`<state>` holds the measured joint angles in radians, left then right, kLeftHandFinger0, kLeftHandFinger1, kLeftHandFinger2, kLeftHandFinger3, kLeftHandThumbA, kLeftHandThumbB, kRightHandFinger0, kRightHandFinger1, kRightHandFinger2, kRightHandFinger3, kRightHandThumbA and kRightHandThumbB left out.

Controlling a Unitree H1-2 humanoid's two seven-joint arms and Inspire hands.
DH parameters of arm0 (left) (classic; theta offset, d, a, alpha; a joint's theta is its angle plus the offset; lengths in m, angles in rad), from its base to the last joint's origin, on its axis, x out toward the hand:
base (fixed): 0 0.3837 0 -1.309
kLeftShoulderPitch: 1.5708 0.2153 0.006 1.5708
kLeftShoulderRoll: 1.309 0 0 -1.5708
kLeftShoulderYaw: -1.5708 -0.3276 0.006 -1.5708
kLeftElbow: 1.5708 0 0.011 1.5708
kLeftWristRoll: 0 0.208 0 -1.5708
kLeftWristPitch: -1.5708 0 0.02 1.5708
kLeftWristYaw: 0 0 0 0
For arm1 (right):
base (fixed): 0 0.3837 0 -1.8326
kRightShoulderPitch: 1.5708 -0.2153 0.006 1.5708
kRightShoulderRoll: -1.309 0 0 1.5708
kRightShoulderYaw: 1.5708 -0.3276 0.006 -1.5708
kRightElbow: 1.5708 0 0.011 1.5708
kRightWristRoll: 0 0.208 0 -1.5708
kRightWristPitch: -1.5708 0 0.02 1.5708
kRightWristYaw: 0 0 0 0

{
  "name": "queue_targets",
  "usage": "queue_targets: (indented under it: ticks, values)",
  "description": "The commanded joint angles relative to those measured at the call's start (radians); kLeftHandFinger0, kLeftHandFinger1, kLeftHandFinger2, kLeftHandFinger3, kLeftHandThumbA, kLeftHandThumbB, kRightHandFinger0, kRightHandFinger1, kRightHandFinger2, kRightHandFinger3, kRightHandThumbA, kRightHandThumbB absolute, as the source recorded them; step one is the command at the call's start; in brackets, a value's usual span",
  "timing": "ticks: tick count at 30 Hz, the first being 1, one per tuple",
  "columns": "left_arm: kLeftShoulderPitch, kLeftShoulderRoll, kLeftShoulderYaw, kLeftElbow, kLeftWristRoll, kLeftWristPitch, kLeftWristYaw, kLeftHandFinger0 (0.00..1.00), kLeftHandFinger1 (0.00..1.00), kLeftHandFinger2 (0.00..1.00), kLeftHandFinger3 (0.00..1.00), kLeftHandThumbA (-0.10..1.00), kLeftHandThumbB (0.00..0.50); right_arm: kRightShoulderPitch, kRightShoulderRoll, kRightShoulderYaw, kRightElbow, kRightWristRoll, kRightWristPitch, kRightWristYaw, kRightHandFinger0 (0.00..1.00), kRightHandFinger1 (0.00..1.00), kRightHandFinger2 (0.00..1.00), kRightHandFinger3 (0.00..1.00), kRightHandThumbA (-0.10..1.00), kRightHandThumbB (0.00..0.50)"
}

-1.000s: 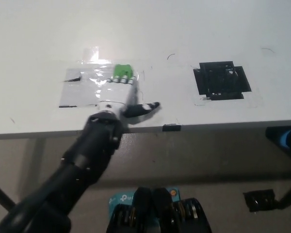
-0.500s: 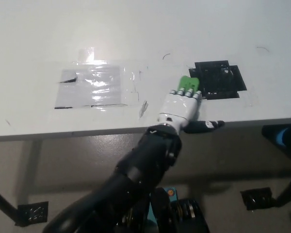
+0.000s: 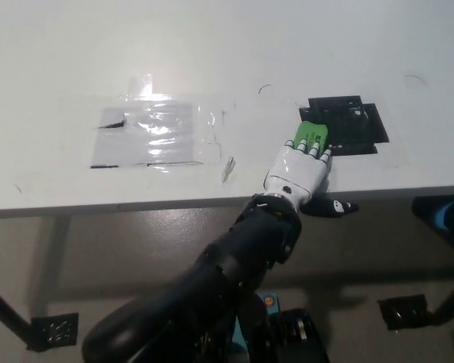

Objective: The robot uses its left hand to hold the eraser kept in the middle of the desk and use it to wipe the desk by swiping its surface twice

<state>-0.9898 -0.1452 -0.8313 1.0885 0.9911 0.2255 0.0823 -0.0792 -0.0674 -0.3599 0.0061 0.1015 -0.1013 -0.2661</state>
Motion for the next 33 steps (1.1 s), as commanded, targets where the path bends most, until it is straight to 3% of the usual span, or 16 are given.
queue_targets:
  ticks: [1, 5, 8, 9, 10, 21, 22, 31, 33]
  values:
    - [0.095, 0.028, -0.023, 0.052, -0.032, -0.055, -0.165, 1.00, 1.00, 1.00, 1.00, 1.00, 0.500, -0.011, 0.010, -0.011, -0.025, -0.006, -0.076, -0.019, 1.00, 1.00, 1.00, 1.00, 1.00, 0.187]
    - [0.093, 0.077, 0.012, 0.048, -0.057, -0.044, -0.164, 1.00, 1.00, 1.00, 1.00, 1.00, 0.500, -0.009, 0.009, -0.017, -0.037, 0.015, -0.063, -0.015, 1.00, 1.00, 1.00, 1.00, 1.00, 0.203]
    - [0.092, 0.107, 0.050, 0.041, -0.081, -0.039, -0.170, 1.00, 1.00, 1.00, 1.00, 1.00, 0.500, -0.013, 0.006, -0.023, -0.033, 0.015, -0.064, -0.019, 1.00, 1.00, 1.00, 1.00, 1.00, 0.184]
    - [0.094, 0.121, 0.065, 0.042, -0.089, -0.040, -0.160, 1.00, 1.00, 1.00, 1.00, 1.00, 0.500, -0.013, 0.007, -0.023, -0.032, 0.011, -0.058, -0.022, 1.00, 1.00, 1.00, 1.00, 1.00, 0.204]
    - [0.104, 0.148, 0.083, 0.034, -0.098, -0.038, -0.159, 1.00, 1.00, 1.00, 1.00, 1.00, 0.500, -0.008, 0.004, -0.019, -0.030, 0.014, -0.067, -0.010, 1.00, 1.00, 1.00, 1.00, 1.00, 0.186]
    - [0.209, 0.247, 0.258, -0.016, -0.169, 0.001, -0.140, 1.00, 1.00, 1.00, 1.00, 1.00, 0.500, 0.001, 0.001, -0.025, -0.018, 0.023, -0.096, -0.004, 1.00, 1.00, 1.00, 1.00, 1.00, 0.168]
    - [0.219, 0.274, 0.277, -0.018, -0.181, -0.004, -0.133, 1.00, 1.00, 1.00, 1.00, 1.00, 0.500, 0.002, 0.004, -0.027, -0.021, 0.011, -0.081, -0.017, 1.00, 1.00, 1.00, 1.00, 1.00, 0.194]
    - [0.291, 0.346, 0.408, -0.056, -0.239, 0.035, -0.111, 1.00, 1.00, 1.00, 1.00, 1.00, 0.500, -0.004, -0.002, -0.044, -0.009, 0.027, -0.102, -0.020, 1.00, 1.00, 1.00, 1.00, 1.00, 0.250]
    - [0.310, 0.362, 0.437, -0.049, -0.256, 0.042, -0.115, 1.00, 1.00, 1.00, 1.00, 1.00, 0.500, -0.001, -0.003, -0.045, -0.013, 0.027, -0.097, -0.018, 1.00, 1.00, 1.00, 1.00, 1.00, 0.193]
